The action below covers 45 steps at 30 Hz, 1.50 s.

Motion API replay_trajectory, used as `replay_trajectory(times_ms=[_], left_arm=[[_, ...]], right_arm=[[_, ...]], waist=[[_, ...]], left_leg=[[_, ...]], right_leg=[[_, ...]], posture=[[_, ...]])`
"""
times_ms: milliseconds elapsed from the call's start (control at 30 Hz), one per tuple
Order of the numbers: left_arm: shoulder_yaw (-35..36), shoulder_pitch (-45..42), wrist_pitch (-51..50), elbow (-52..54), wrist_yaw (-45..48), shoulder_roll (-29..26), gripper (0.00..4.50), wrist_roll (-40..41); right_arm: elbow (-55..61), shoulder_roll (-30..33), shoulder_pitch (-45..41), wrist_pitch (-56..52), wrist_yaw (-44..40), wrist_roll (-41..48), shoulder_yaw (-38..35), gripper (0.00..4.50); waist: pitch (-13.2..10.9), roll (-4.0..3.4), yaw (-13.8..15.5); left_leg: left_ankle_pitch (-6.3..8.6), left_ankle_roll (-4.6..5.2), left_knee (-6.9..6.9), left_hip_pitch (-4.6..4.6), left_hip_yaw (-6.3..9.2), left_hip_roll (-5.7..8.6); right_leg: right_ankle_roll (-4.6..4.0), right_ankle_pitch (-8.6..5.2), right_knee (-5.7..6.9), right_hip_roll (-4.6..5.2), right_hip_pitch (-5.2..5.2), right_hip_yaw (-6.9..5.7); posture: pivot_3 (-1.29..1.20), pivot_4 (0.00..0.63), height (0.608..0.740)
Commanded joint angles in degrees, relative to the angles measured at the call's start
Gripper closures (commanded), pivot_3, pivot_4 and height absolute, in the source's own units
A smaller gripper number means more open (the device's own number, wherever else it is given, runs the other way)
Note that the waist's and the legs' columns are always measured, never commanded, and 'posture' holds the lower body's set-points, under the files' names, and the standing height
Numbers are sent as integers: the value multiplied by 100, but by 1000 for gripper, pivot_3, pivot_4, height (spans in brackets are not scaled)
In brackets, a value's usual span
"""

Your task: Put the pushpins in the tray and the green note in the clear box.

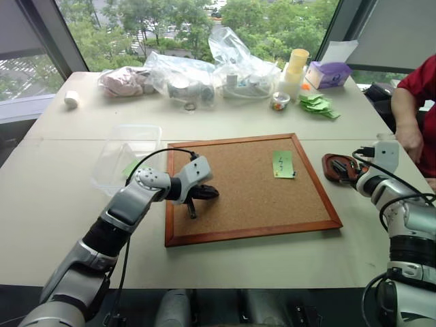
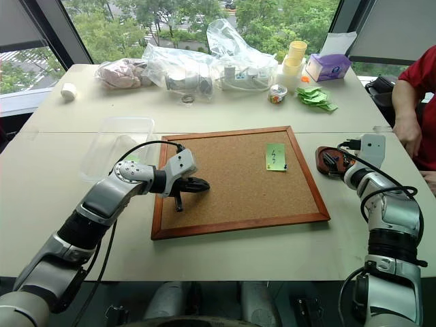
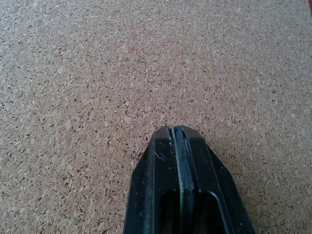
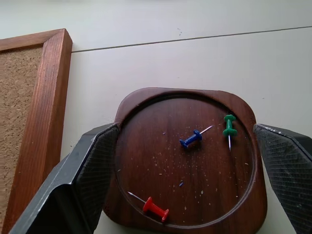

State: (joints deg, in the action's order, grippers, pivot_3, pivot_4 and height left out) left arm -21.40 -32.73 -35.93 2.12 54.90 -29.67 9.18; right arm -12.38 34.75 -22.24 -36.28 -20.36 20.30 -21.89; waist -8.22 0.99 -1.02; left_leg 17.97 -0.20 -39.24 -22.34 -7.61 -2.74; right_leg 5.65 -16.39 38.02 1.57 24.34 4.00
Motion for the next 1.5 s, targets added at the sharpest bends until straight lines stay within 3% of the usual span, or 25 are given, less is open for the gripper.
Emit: replay_trajectory(times_ms=[33, 267, 667, 767, 967, 1500], left_arm=[[-46, 77, 57, 19, 99, -113, 4500, -81], [-60, -157, 525, -262, 409, -258, 4500, -161], [-8, -170, 554, -321, 488, -163, 4500, -192], [-8, -138, 537, -308, 461, -156, 4500, -196], [-2, -103, 501, -270, 429, -146, 4500, -193], [-398, -35, 194, -289, 537, -456, 4500, -524]], right_arm=[[1192, 213, 427, 140, -666, 249, 126, 42], [2432, -5, 1191, -208, -1289, 718, 615, 42], [1611, -364, 812, 281, -1258, 367, 1109, 42], [1482, -393, 741, 379, -1289, 306, 1179, 1253], [1350, -451, 684, 442, -1301, 263, 1229, 4374], [1591, -726, 782, 841, -1020, 497, 647, 4447]], waist=[[0, 0, 4], [0, 0, -22], [0, 1, 1], [0, 1, 2], [0, 1, 2], [2, -3, -14]], left_leg=[[0, 0, 1, 0, 1, -1], [7, 12, 2, 0, 4, -4], [11, 20, 0, -3, 4, -1], [10, 18, 0, -4, 3, 0], [8, 13, 0, -3, 4, -1], [6, 11, 0, -1, 3, -2]], right_leg=[[0, 0, 0, -1, 0, 0], [0, 0, -1, -8, 0, -1], [-1, -1, -1, -7, 4, -1], [-1, -1, -1, -7, 4, -1], [-1, -1, 0, -6, 4, -1], [-1, -1, 1, -8, 4, -1]], posture=[[0, 150, 738], [0, 150, 738], [0, 150, 738], [0, 150, 738], [0, 150, 738], [0, 150, 738]])
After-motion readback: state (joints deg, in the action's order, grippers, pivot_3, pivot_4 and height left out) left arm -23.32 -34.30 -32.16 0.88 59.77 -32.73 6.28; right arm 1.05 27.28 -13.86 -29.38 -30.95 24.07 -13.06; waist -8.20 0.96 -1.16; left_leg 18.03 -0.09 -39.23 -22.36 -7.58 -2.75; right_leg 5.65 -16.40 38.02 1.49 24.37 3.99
